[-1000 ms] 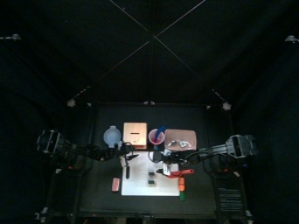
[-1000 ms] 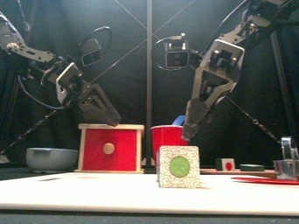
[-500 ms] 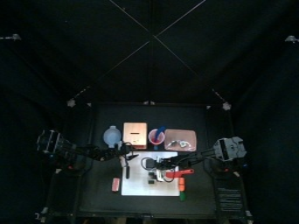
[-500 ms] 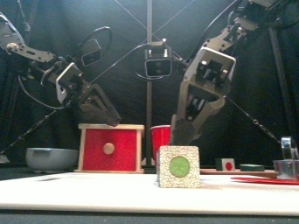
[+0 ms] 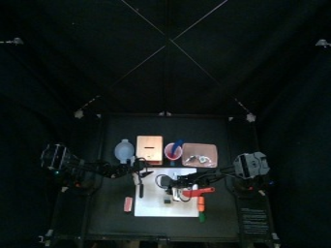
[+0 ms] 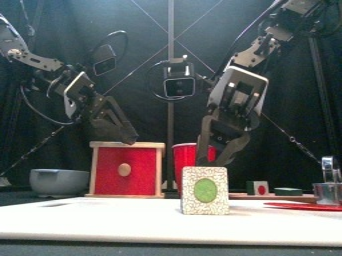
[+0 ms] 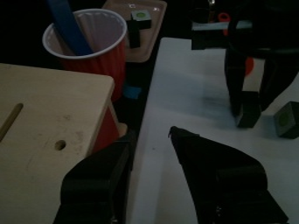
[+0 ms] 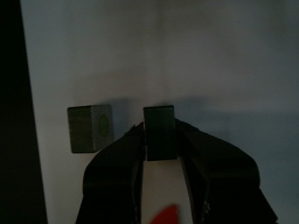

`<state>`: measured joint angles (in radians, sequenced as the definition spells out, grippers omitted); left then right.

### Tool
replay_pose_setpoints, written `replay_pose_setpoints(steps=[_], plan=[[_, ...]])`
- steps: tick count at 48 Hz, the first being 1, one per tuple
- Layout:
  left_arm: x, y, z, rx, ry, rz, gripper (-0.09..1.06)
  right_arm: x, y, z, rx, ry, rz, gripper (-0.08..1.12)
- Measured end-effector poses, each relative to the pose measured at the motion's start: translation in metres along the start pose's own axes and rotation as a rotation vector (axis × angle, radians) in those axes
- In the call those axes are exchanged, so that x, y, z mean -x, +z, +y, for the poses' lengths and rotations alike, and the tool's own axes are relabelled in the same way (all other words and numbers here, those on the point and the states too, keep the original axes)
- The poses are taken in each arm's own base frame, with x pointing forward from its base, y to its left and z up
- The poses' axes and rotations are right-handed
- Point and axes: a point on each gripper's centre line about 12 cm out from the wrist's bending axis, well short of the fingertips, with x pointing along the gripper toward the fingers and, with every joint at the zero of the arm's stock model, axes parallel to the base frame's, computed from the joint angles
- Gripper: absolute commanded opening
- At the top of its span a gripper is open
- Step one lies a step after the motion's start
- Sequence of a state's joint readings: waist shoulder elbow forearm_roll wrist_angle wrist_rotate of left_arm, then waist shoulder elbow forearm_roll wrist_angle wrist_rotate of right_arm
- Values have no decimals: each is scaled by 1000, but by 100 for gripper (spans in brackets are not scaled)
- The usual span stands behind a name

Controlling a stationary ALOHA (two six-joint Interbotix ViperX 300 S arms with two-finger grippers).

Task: Place sushi on board then cut the sushi with the knife then place the pieces on the plate
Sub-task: Place the 4 sushi pieces on the plate

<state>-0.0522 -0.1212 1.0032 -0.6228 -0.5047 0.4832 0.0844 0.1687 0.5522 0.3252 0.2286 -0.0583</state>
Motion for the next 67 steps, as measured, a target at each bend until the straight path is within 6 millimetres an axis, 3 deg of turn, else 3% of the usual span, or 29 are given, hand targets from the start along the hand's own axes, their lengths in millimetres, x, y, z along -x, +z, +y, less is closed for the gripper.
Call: replay_pose_setpoints(steps=[5,16,40,51,60,67], plan=[[0,0,-1,-1,-3,-2,77,20,-1,-9,-31,-5,-22,59],[1,0,-2,-3,-7,-2,77,71,-14,-54,-141,-63,-50,59],[1,-1,-3,-4,-10,4,77,163,-74,-167,-395,-331,-92,60],[0,-1,-2,-3,-8,4,77,170,-101,-192,-407,-427,-53,73],[0,-1,-2,-2,-7,5,77,168,-99,-196,-394,-442,-78,84],[0,-1,-2,-2,-7,5,77,168,-97,-197,-391,-446,-92,85]])
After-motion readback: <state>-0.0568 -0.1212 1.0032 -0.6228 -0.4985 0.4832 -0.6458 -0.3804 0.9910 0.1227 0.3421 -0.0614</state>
